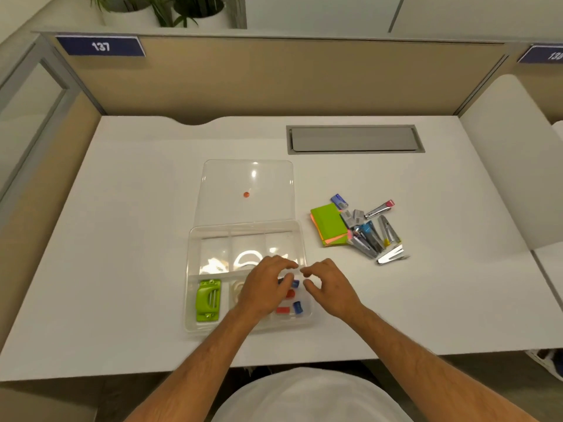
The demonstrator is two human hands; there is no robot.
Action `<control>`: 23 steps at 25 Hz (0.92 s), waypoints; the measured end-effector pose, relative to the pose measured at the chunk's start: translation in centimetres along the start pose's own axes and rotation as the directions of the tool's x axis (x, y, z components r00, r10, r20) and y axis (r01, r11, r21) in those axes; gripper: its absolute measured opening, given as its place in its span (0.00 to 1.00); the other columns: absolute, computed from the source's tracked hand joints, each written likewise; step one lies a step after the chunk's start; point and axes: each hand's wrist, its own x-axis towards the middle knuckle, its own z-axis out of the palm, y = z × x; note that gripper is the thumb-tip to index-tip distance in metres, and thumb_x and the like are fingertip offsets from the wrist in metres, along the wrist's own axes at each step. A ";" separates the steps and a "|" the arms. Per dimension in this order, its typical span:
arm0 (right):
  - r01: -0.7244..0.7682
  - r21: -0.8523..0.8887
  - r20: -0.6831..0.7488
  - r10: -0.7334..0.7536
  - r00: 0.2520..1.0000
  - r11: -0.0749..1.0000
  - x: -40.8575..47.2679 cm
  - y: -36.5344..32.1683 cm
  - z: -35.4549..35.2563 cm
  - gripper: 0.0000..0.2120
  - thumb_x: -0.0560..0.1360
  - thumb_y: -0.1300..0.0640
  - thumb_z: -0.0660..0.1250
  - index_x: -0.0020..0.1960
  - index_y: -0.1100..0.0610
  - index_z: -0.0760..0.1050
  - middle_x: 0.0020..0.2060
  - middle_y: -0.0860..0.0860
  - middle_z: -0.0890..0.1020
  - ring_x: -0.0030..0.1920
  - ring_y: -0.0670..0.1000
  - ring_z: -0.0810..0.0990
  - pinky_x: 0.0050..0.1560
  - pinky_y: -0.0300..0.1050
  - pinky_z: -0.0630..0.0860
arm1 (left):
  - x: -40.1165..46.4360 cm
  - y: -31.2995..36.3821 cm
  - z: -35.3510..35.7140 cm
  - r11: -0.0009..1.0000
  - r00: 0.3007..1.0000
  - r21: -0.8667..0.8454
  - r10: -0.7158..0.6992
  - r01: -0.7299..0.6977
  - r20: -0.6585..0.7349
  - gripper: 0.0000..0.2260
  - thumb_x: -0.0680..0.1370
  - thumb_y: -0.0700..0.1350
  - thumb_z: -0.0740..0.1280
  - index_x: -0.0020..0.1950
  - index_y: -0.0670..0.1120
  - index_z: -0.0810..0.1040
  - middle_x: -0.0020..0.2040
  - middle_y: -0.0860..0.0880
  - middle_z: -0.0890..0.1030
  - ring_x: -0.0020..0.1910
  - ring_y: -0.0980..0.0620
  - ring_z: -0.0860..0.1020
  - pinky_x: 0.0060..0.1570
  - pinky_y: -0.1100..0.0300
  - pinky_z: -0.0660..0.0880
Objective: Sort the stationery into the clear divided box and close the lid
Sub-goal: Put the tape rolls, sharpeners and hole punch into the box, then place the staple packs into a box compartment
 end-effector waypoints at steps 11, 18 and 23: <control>-0.054 0.000 -0.013 0.054 0.998 0.999 -0.1 10.5 -8.7 0.11 0.76 0.57 0.69 0.58 0.55 0.81 0.52 0.49 0.84 0.55 0.49 0.77 0.57 0.42 0.72 | 3.9 7.7 7.3 0.997 0.997 0.016 -0.077 0.077 -0.031 0.08 0.78 0.46 0.67 0.56 0.55 0.81 0.50 0.59 0.80 0.50 0.61 0.75 0.52 0.64 0.71; -0.129 0.074 -0.034 0.132 0.991 0.989 2.8 14.0 -10.8 0.10 0.76 0.58 0.69 0.56 0.54 0.82 0.48 0.50 0.84 0.50 0.50 0.76 0.51 0.44 0.74 | 7.9 7.7 8.9 0.987 0.989 0.074 -0.147 0.146 0.014 0.10 0.78 0.48 0.67 0.59 0.55 0.80 0.55 0.57 0.80 0.54 0.58 0.75 0.54 0.63 0.72; -0.216 0.150 -0.058 0.226 0.972 0.965 5.9 15.2 -11.4 0.08 0.74 0.58 0.70 0.52 0.53 0.83 0.44 0.52 0.83 0.48 0.51 0.78 0.50 0.45 0.74 | 14.4 7.5 9.5 0.983 0.993 0.149 -0.112 0.106 0.037 0.13 0.77 0.44 0.69 0.62 0.49 0.79 0.60 0.51 0.79 0.58 0.50 0.74 0.53 0.57 0.72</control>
